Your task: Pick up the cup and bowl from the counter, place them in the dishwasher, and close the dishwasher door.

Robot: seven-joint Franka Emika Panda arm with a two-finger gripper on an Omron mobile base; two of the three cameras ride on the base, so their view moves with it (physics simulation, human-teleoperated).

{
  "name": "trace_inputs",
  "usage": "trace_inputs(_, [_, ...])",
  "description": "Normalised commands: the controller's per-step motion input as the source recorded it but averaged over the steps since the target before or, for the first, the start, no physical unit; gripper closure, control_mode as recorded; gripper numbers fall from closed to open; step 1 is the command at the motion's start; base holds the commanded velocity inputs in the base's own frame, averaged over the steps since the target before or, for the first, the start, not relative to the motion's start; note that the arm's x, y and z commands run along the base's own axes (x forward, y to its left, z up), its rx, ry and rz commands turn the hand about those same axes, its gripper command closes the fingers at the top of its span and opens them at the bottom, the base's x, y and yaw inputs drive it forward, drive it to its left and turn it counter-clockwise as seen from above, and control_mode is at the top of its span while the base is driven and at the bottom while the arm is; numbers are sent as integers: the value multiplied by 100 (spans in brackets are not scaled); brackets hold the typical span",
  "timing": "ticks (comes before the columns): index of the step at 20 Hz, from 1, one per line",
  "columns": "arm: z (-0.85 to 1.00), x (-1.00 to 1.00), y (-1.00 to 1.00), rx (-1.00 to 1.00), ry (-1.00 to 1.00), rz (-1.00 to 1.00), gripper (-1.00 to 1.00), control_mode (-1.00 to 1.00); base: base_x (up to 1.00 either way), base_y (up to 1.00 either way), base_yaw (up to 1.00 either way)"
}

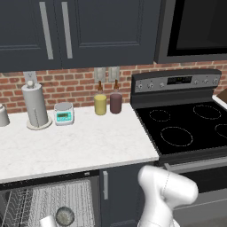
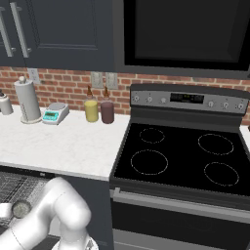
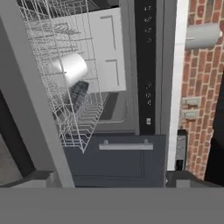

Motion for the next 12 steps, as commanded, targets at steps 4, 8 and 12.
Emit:
trace_inputs(4, [-74, 98, -36, 0, -11, 10, -100, -100, 0, 0, 0])
trace_inputs(8, [-68, 100, -48, 5, -7, 8, -100, -100, 0, 0, 0])
trace_inputs(12, [-88, 62, -68, 12, -8, 1, -100, -100, 0, 0, 0])
